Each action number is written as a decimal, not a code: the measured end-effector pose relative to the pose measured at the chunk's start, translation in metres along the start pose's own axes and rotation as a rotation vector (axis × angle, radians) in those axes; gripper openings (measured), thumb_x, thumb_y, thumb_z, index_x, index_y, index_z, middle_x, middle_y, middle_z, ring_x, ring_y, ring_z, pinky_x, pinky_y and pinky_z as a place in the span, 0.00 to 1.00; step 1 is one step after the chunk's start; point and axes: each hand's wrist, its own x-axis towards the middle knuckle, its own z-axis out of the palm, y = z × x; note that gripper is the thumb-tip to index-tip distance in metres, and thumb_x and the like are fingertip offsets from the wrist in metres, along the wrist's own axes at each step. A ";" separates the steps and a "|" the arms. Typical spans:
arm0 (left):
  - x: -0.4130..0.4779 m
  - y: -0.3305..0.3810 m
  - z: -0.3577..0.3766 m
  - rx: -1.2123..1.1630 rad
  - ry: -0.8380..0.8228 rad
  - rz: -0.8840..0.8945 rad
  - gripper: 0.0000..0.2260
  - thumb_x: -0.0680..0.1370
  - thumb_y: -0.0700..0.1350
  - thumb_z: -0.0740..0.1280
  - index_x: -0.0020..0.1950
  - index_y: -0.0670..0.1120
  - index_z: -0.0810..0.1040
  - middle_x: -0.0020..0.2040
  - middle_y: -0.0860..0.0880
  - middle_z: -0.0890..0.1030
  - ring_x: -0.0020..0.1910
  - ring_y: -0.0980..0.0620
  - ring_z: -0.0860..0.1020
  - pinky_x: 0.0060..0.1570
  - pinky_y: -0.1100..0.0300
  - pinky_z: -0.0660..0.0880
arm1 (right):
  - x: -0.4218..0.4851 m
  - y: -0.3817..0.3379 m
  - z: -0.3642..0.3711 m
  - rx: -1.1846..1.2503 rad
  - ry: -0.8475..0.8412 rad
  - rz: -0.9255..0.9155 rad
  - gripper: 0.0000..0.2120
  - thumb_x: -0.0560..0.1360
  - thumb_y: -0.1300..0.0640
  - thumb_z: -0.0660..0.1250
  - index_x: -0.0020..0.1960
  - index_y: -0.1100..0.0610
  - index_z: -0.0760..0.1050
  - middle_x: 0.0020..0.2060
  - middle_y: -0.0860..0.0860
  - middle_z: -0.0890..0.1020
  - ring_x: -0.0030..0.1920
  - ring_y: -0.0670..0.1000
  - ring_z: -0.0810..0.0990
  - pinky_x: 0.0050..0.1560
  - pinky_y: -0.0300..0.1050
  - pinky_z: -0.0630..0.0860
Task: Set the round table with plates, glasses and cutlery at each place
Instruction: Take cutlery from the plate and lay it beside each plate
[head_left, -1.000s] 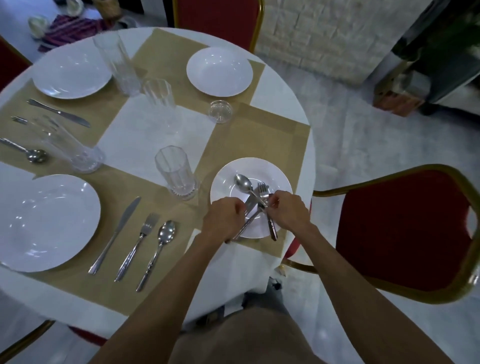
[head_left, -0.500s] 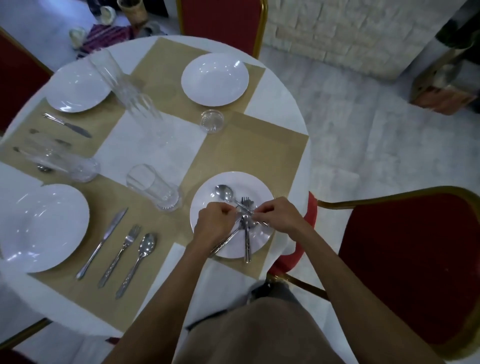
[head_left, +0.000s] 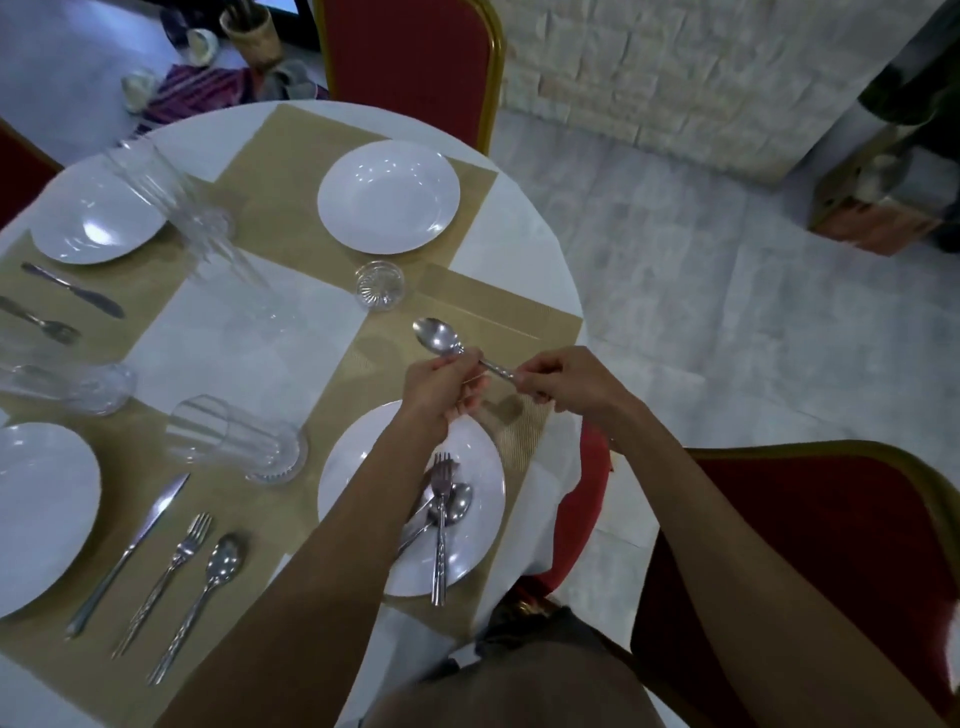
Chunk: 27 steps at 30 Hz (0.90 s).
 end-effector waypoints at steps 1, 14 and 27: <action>0.010 0.002 0.005 -0.013 0.010 0.000 0.05 0.77 0.39 0.71 0.41 0.40 0.80 0.31 0.46 0.81 0.25 0.54 0.76 0.25 0.63 0.72 | 0.007 0.001 -0.005 0.024 0.009 0.028 0.06 0.75 0.54 0.74 0.48 0.56 0.85 0.38 0.50 0.85 0.33 0.41 0.78 0.32 0.33 0.71; 0.081 0.006 0.020 0.468 0.359 0.066 0.08 0.71 0.48 0.75 0.42 0.43 0.85 0.33 0.47 0.84 0.29 0.56 0.79 0.31 0.65 0.73 | 0.079 0.021 -0.001 0.099 0.121 0.170 0.05 0.75 0.60 0.72 0.50 0.56 0.85 0.36 0.52 0.82 0.35 0.50 0.79 0.36 0.42 0.78; 0.103 0.007 0.023 0.523 0.334 0.219 0.11 0.72 0.52 0.74 0.37 0.45 0.84 0.30 0.53 0.84 0.27 0.57 0.82 0.34 0.68 0.74 | 0.100 0.014 0.010 -0.304 0.283 -0.100 0.08 0.72 0.67 0.69 0.48 0.59 0.84 0.46 0.53 0.85 0.48 0.50 0.82 0.47 0.34 0.73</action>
